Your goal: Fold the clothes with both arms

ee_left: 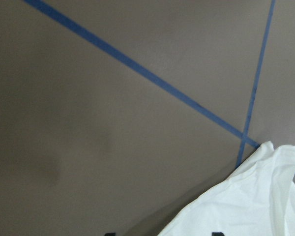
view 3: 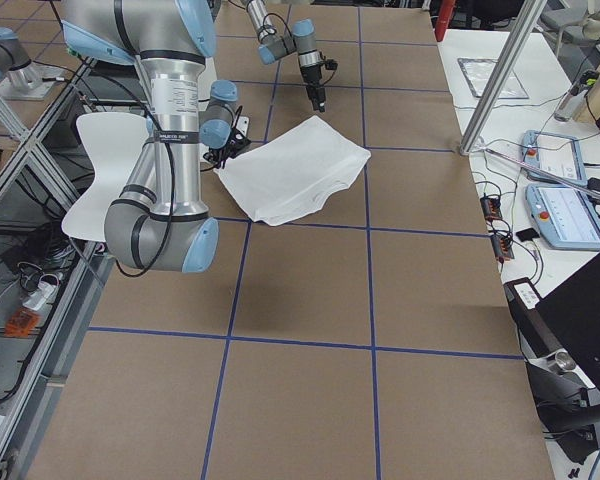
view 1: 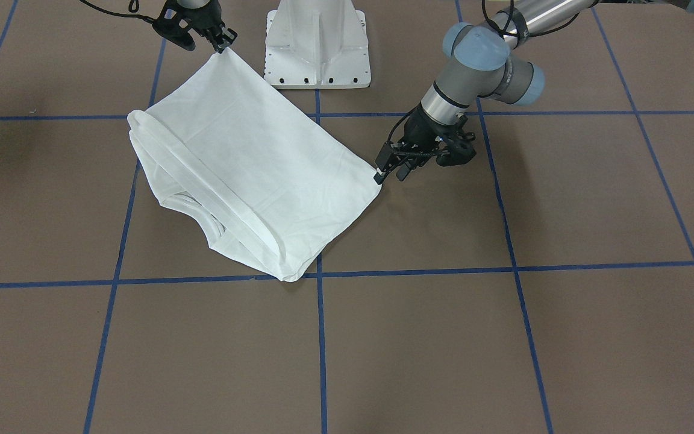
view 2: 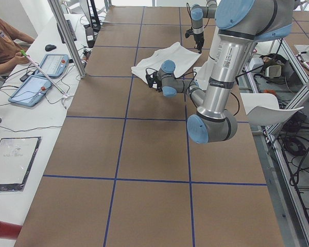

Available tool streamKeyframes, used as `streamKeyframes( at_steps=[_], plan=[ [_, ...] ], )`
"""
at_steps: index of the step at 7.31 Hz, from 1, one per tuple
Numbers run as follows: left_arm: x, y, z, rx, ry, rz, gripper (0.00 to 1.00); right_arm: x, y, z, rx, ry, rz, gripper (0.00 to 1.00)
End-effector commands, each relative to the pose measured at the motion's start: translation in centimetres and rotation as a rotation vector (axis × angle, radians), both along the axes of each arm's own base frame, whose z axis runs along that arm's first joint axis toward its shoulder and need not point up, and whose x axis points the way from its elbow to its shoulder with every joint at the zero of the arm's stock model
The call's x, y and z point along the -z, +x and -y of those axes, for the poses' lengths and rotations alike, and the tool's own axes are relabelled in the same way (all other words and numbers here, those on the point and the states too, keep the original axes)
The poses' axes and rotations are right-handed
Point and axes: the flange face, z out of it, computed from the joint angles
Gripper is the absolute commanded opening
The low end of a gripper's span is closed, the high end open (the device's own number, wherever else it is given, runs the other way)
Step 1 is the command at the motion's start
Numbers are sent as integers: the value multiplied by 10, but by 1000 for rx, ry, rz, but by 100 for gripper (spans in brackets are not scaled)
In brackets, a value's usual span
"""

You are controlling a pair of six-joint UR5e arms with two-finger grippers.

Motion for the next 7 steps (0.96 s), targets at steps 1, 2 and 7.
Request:
streamKeyframes(
  at_steps=[1,2,7],
  plan=[
    [1,11,-7,-10,-5,10,70,4,3,0,-1,0,9,0],
    [0,11,-7,-10,-6,12,68,4,3,0,-1,0,9,0],
    [-6,17,-13,-21,-11,23,42,5,3,0,-1,0,11,0]
  ],
)
